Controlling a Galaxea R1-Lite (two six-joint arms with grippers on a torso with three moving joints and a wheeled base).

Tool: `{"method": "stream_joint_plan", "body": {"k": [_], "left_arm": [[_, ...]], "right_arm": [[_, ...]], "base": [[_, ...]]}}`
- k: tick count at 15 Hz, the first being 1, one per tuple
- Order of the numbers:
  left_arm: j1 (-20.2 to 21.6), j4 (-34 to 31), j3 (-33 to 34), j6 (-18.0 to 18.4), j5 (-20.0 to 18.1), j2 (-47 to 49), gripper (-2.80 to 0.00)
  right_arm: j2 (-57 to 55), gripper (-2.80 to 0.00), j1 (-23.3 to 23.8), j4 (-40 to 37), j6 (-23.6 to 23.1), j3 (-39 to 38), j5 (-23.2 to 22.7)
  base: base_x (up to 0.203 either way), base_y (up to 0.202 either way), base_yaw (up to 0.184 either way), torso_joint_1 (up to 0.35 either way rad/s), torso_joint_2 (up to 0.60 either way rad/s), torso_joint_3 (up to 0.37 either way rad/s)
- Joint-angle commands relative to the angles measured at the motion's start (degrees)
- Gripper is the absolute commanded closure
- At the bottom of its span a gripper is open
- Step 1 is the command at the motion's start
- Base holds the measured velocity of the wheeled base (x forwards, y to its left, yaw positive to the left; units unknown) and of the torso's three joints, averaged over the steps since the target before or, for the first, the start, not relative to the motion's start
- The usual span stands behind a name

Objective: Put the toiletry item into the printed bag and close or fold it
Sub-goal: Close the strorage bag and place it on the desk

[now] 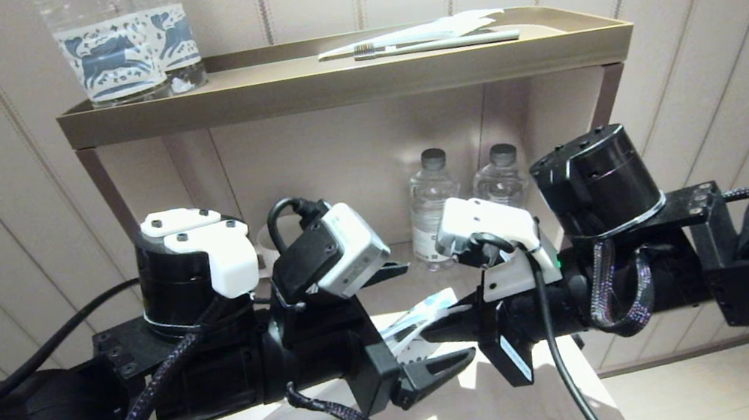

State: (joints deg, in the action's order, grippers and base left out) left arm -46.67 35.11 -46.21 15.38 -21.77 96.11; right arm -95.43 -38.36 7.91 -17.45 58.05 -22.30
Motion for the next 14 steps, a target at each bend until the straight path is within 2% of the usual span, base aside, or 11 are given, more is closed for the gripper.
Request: {"method": "stream_joint_plan", "body": {"k": [1, 5, 6, 7, 14], "left_arm": [[0.0, 0.2, 0.0, 0.1, -0.1, 0.1, -2.80], [-0.6, 0.3, 0.0, 0.2, -0.1, 0.1, -2.80], [-0.8, 0.2, 0.1, 0.2, -0.1, 0.1, -0.43], [-0.8, 0.2, 0.1, 0.2, 0.0, 0.1, 0.00], [-2.0, 0.2, 1.1, 0.3, 0.0, 0.4, 0.00]], "right_arm": [[0.0, 0.00, 0.0, 0.1, -0.1, 0.0, -0.1], [0.0, 0.00, 0.0, 0.1, -0.1, 0.0, -0.1], [0.0, 0.00, 0.0, 0.1, -0.1, 0.0, -0.1], [-0.1, 0.00, 0.0, 0.1, -0.1, 0.0, -0.1], [0.3, 0.00, 0.0, 0.2, -0.2, 0.0, -0.2]], "base": [[0.000, 0.000, 0.000, 0.000, 0.00, 0.000], [0.000, 0.000, 0.000, 0.000, 0.00, 0.000], [0.000, 0.000, 0.000, 0.000, 0.00, 0.000], [0.000, 0.000, 0.000, 0.000, 0.00, 0.000], [0.000, 0.000, 0.000, 0.000, 0.00, 0.000]]}}
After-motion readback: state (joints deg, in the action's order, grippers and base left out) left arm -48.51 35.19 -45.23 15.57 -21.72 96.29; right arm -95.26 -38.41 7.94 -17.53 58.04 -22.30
